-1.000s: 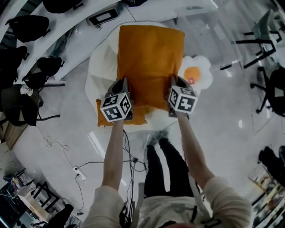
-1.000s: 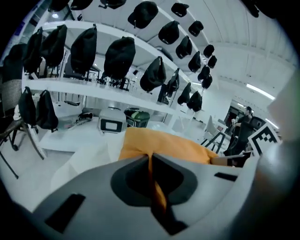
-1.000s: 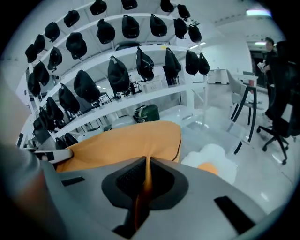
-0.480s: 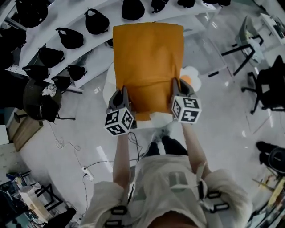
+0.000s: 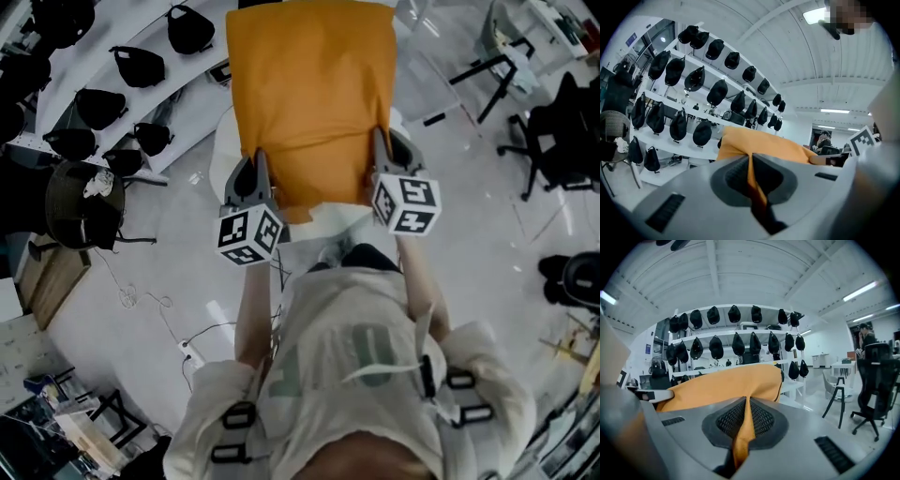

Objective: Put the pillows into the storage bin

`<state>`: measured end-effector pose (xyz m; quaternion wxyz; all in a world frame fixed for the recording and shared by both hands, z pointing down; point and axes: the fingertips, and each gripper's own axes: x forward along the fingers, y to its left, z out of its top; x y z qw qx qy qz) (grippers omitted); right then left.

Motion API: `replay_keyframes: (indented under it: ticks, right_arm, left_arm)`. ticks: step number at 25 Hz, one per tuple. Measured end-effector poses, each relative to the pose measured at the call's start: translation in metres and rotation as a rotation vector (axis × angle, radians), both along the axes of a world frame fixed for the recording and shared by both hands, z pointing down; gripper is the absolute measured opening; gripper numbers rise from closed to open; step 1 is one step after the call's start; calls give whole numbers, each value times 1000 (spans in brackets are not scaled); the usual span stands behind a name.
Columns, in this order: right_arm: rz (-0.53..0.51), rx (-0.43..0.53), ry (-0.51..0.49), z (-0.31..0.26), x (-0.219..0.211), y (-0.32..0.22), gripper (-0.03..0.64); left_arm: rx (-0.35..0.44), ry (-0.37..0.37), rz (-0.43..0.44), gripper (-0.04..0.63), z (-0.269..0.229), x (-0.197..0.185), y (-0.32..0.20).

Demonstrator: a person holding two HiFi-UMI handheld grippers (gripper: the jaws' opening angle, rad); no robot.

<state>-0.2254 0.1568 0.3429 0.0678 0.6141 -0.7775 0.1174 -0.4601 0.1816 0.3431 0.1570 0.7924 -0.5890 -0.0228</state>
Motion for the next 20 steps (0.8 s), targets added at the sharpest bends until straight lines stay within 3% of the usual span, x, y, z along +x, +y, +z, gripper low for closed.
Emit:
replay_keyframes:
  ticks: [3, 7, 11, 20]
  right_arm:
    - [36, 5, 5, -5, 24, 0, 12]
    - [97, 11, 20, -8, 84, -2, 12]
    - [133, 33, 46, -12, 162, -14, 12]
    - [124, 57, 102, -25, 342, -30, 12]
  left_arm:
    - [6, -4, 40, 11, -5, 24, -9]
    - [10, -6, 100, 11, -9, 83, -23]
    - [5, 4, 138, 11, -7, 161, -42]
    - [20, 50, 124, 11, -12, 341, -55]
